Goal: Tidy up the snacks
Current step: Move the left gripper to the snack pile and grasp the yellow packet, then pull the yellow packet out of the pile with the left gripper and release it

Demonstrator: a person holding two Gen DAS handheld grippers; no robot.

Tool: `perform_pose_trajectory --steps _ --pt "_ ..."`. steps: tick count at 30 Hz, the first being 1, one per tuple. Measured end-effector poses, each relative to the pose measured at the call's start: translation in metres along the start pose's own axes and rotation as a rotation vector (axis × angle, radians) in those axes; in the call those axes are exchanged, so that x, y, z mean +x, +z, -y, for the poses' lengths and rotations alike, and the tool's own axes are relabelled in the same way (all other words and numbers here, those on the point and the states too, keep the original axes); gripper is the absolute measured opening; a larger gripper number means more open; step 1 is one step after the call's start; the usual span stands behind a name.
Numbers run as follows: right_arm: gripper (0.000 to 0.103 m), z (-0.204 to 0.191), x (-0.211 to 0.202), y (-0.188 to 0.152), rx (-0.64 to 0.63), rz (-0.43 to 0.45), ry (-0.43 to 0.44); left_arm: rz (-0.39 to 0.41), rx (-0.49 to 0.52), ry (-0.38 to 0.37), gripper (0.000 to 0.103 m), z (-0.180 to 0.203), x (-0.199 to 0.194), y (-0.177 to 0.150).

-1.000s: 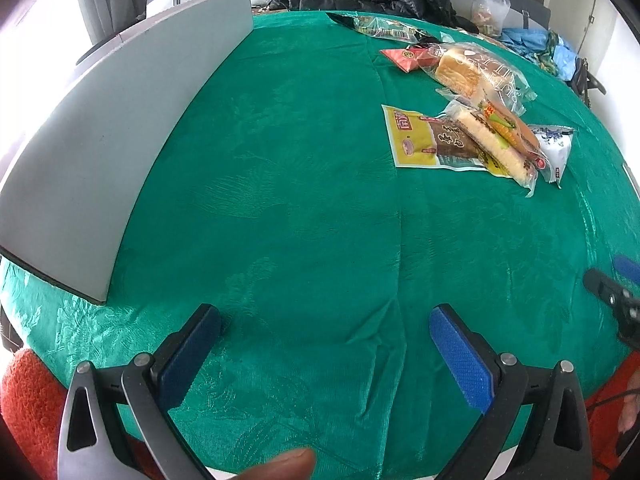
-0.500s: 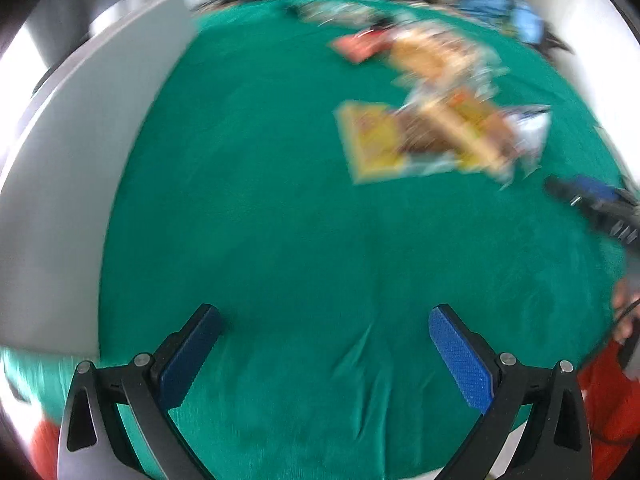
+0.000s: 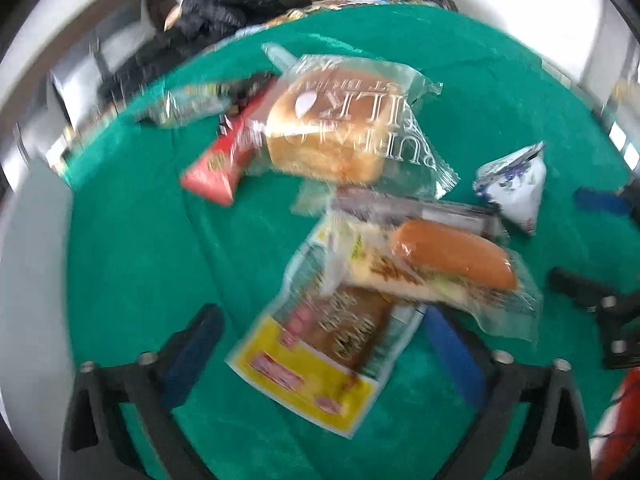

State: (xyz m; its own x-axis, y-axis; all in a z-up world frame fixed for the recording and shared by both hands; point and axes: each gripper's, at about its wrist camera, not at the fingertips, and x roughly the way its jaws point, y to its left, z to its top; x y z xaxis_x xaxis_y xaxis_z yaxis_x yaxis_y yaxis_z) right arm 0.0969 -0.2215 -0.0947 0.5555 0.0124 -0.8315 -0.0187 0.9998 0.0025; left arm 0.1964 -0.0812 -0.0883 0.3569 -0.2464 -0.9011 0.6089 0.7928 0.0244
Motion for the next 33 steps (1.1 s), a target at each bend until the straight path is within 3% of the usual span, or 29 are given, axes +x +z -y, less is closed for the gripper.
perform_pose_trajectory --steps 2,7,9,14,17,18,20,22,24,27,30,33 --pt "0.094 0.0 0.001 0.001 0.004 0.0 -0.003 -0.004 -0.044 -0.053 0.082 -0.003 -0.009 -0.012" --pt "0.094 0.0 0.001 0.002 0.013 0.005 -0.012 -0.045 0.053 -0.19 0.081 0.021 -0.036 -0.047" --pt "0.094 -0.001 0.002 0.003 0.017 0.006 -0.016 -0.041 0.067 -0.149 0.082 0.024 -0.042 -0.049" --pt "0.094 -0.001 0.002 0.003 0.022 0.019 -0.022 -0.006 -0.057 -0.045 0.083 0.017 -0.033 -0.024" --pt "0.094 -0.001 0.002 0.001 0.016 0.025 -0.018 -0.038 -0.035 0.039 0.082 0.024 -0.014 -0.015" --pt "0.094 -0.001 0.002 0.001 0.014 0.026 -0.017 -0.012 -0.039 0.041 0.08 0.027 -0.012 -0.012" --pt "0.094 0.0 0.001 0.0 0.01 0.028 -0.014 0.001 -0.082 0.026 0.059 0.028 -0.014 -0.013" --pt "0.094 0.0 0.001 -0.001 0.009 0.027 -0.012 0.007 -0.1 0.049 0.049 0.025 -0.016 -0.013" --pt "0.094 0.001 0.001 -0.001 0.007 0.028 -0.012 0.005 -0.136 0.087 0.048 0.017 -0.021 -0.022" --pt "0.094 0.001 0.001 0.0 0.01 0.028 -0.015 0.023 -0.272 0.144 0.044 -0.012 -0.034 -0.046" --pt "0.094 0.0 0.002 0.0 0.012 0.031 -0.018 0.048 -0.364 0.188 0.044 -0.036 -0.046 -0.068" --pt "0.095 0.0 0.003 0.001 0.015 0.033 -0.022 0.05 -0.423 0.137 0.063 -0.054 -0.042 -0.078"
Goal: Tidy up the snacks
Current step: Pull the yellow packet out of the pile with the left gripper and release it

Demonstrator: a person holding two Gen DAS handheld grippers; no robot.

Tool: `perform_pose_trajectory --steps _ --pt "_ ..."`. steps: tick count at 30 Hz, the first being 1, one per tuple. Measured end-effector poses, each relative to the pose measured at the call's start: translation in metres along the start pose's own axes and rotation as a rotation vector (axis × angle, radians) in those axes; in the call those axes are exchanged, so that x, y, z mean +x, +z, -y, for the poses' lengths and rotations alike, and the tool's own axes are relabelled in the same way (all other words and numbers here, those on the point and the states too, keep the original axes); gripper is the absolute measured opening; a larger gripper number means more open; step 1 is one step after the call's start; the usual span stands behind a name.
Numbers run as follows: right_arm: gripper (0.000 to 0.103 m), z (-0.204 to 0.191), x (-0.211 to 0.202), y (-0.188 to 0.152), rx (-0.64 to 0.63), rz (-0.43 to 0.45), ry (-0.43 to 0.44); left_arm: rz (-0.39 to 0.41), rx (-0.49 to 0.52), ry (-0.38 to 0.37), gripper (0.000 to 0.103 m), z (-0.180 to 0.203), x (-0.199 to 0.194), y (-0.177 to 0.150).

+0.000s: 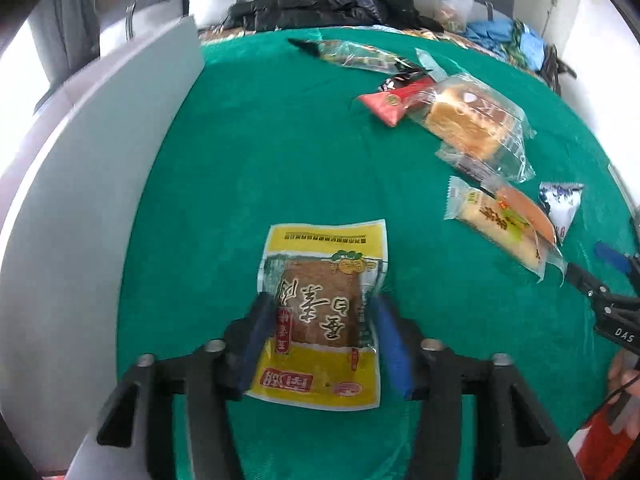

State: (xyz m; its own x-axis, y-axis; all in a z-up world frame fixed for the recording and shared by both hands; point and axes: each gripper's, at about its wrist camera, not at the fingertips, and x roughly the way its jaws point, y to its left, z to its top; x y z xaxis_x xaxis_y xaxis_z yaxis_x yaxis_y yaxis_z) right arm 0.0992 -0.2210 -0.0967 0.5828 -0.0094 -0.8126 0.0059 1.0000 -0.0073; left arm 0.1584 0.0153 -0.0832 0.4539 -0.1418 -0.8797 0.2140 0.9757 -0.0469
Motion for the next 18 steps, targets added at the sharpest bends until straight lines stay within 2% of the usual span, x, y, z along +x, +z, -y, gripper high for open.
perform_pose_trajectory --steps 2,5,7,12,18 --pt "0.095 0.0 -0.001 -0.002 0.001 0.001 0.0 -0.006 0.014 0.005 0.083 0.001 0.005 -0.005" --pt "0.095 0.0 -0.001 -0.002 0.0 0.003 0.001 0.015 0.067 0.007 0.095 0.004 0.012 -0.01" --pt "0.095 0.0 -0.001 -0.001 -0.001 0.004 0.002 0.025 0.064 0.003 0.101 0.001 0.015 -0.01" --pt "0.095 0.0 -0.002 -0.003 -0.001 0.006 0.002 0.078 0.071 -0.004 0.103 -0.005 0.012 -0.021" --pt "0.095 0.0 -0.001 -0.003 -0.001 0.006 0.002 0.094 0.066 -0.001 0.103 -0.006 0.007 -0.025"
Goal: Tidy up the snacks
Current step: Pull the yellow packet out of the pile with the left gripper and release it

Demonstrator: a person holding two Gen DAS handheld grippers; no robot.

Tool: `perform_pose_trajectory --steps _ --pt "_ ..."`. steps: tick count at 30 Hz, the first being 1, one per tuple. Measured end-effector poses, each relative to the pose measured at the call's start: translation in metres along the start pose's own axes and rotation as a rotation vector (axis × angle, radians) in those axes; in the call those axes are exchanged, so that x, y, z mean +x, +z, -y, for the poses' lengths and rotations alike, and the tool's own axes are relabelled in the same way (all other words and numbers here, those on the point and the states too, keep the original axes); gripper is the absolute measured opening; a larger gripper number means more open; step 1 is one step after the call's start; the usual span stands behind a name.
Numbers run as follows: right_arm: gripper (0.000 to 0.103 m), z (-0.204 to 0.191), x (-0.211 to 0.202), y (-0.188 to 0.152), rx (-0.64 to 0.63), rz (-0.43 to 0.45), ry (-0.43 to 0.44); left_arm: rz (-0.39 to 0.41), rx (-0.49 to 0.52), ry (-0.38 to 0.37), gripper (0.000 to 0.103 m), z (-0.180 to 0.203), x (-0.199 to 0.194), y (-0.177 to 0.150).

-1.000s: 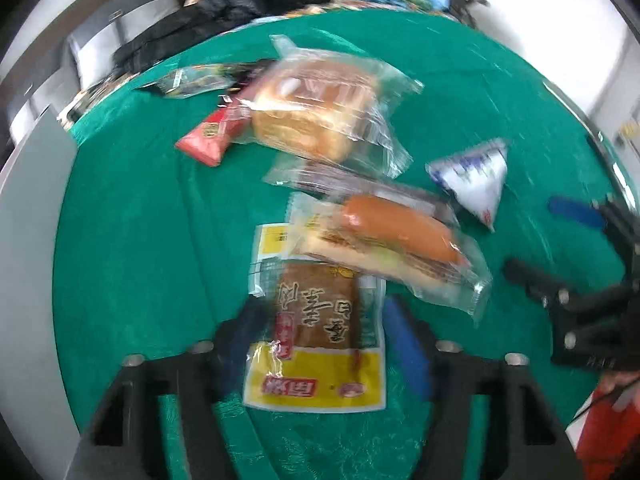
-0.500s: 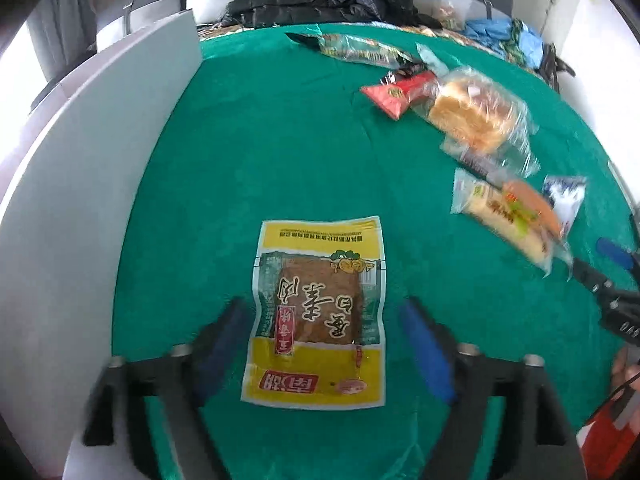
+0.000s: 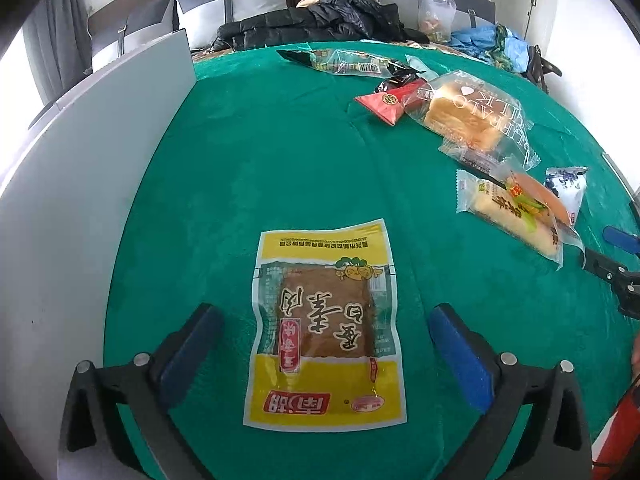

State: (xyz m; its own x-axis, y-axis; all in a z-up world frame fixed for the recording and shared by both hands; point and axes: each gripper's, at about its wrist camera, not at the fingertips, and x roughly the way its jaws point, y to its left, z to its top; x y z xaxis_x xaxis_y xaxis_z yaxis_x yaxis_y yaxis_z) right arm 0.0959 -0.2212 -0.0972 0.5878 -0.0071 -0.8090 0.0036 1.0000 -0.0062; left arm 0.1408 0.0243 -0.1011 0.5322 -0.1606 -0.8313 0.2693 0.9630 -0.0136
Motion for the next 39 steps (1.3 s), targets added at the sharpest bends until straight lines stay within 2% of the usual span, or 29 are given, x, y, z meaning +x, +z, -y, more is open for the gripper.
perform_pose_trajectory --steps 39 --pt "0.095 0.0001 0.0006 -0.0004 0.001 0.0 0.0 0.011 -0.006 0.004 0.103 0.0011 0.003 0.0001"
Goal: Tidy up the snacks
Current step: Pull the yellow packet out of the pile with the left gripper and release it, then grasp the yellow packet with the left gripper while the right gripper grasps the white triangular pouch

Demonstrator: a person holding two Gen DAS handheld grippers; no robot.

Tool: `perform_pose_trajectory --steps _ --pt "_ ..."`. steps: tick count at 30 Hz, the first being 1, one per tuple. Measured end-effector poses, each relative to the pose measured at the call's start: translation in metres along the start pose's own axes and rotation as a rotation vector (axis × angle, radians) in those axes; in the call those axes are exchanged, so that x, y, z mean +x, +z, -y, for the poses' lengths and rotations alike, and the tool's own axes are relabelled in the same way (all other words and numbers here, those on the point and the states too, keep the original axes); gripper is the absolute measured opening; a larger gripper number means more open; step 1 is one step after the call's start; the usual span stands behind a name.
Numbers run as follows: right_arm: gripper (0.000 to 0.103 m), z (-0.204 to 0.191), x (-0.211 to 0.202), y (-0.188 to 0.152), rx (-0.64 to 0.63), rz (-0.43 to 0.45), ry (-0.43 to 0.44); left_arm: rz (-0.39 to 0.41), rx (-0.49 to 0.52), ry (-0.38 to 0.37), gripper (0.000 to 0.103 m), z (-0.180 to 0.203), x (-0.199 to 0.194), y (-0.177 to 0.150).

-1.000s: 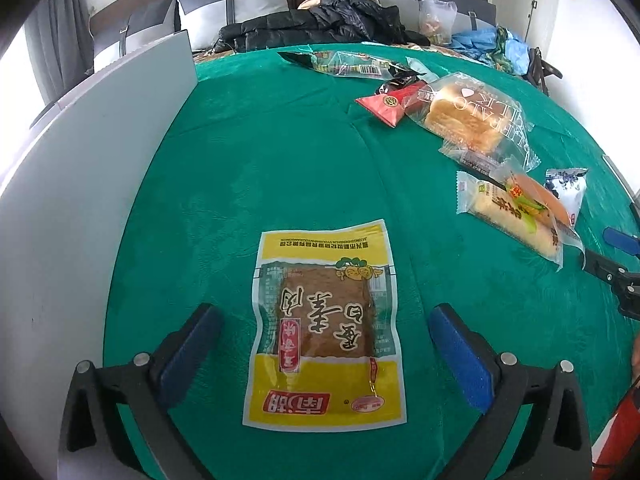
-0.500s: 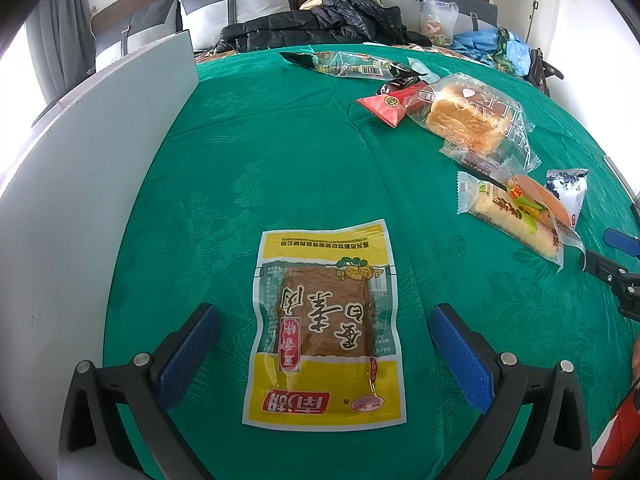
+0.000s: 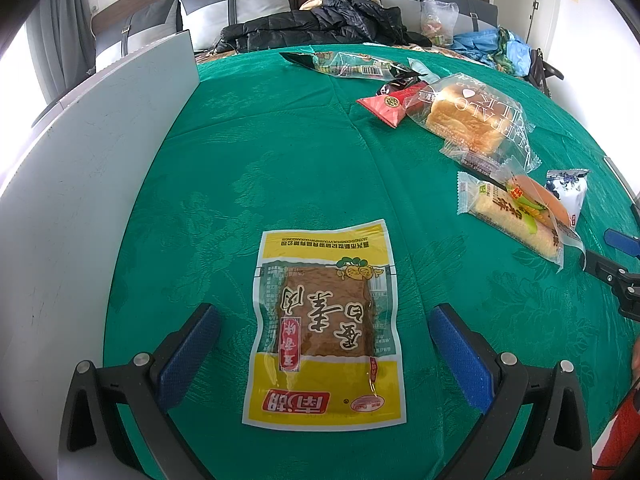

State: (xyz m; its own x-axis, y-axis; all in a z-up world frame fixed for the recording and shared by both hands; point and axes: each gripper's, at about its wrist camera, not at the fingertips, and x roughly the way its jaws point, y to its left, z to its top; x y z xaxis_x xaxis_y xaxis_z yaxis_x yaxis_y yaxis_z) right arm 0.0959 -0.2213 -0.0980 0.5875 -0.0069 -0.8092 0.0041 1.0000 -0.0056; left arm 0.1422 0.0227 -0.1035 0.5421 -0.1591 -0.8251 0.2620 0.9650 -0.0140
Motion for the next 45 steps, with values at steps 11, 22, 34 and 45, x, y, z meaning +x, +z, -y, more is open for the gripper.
perform_pose_trajectory --steps 11,22,34,45 --pt "0.096 0.0 0.0 0.0 0.0 0.0 0.0 -0.033 0.014 -0.012 0.103 -0.001 0.001 0.003" --pt "0.096 0.001 0.0 0.0 -0.003 -0.003 0.009 -0.099 0.006 -0.006 0.045 -0.004 -0.013 0.009" --pt "0.092 0.014 -0.001 0.061 -0.004 -0.116 0.253 -0.002 -0.059 -0.087 0.044 0.004 -0.037 -0.011" --pt "0.032 0.012 -0.006 0.086 0.035 -0.152 0.291 0.083 -0.134 -0.172 0.044 -0.006 -0.07 -0.009"
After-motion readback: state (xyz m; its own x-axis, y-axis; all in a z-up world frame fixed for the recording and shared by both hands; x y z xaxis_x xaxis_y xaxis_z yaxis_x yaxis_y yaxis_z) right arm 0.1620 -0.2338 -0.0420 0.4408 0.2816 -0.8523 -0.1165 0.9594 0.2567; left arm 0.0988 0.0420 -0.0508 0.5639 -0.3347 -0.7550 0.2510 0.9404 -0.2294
